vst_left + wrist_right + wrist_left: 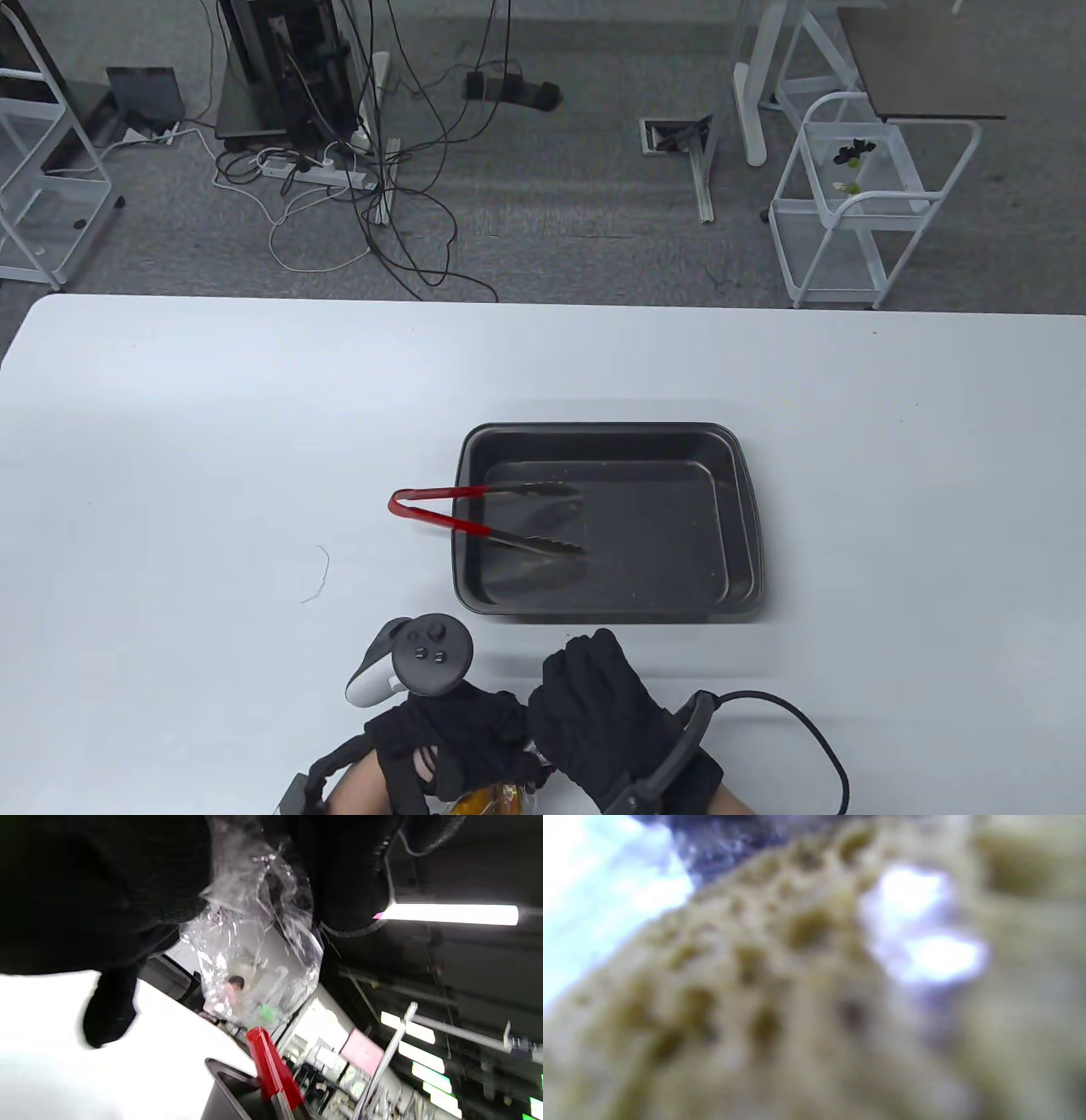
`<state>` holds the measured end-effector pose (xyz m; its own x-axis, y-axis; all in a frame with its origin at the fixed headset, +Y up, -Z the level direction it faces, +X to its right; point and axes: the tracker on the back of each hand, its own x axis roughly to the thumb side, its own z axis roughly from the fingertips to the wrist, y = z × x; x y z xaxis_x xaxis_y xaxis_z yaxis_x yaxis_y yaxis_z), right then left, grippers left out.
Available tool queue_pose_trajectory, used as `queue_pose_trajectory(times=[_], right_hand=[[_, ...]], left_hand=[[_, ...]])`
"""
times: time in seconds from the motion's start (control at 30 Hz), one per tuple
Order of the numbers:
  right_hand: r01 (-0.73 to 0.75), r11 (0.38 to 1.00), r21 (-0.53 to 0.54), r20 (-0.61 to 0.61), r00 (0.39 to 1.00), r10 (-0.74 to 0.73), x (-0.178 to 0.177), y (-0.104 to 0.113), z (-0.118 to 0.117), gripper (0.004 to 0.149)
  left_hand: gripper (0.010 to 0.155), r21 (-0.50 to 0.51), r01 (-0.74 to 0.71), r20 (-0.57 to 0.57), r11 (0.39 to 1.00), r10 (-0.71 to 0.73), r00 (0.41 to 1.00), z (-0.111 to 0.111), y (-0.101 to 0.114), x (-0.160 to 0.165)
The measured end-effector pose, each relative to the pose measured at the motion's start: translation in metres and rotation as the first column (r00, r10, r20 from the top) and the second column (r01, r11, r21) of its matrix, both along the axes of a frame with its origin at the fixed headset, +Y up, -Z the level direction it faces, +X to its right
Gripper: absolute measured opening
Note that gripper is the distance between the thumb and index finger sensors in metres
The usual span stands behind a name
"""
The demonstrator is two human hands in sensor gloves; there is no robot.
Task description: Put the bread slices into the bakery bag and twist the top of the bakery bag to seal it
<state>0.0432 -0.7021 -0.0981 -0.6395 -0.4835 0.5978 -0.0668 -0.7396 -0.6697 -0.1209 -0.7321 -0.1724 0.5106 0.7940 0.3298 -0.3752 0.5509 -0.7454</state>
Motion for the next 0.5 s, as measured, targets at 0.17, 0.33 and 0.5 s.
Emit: queue_pose_trajectory(times=[0.17,0.33,0.5], right_hand=[[0.237,0.838,-0.491,0.175,0.97,-0.171,0.007,0.001,-0.027,0.043],[0.511,0.249,-0.823,0.396,0.83,-0.393,0.037,-0.012,-0.058,0.042],[0.306,-0.517,-0.799,0.573,0.647,-0.503,0.048,-0.052,-0.073,0.042]], left_hand=[[0.051,0.573,0.341,-0.251,0.745,-0.237,0.939,0.027,0.031,0.009],[0.049,0.868,0.433,-0.406,0.243,-0.157,0.901,0.058,0.034,0.031],[0.048,0.825,0.548,-0.553,-0.136,0.001,0.833,0.075,0.03,0.049]])
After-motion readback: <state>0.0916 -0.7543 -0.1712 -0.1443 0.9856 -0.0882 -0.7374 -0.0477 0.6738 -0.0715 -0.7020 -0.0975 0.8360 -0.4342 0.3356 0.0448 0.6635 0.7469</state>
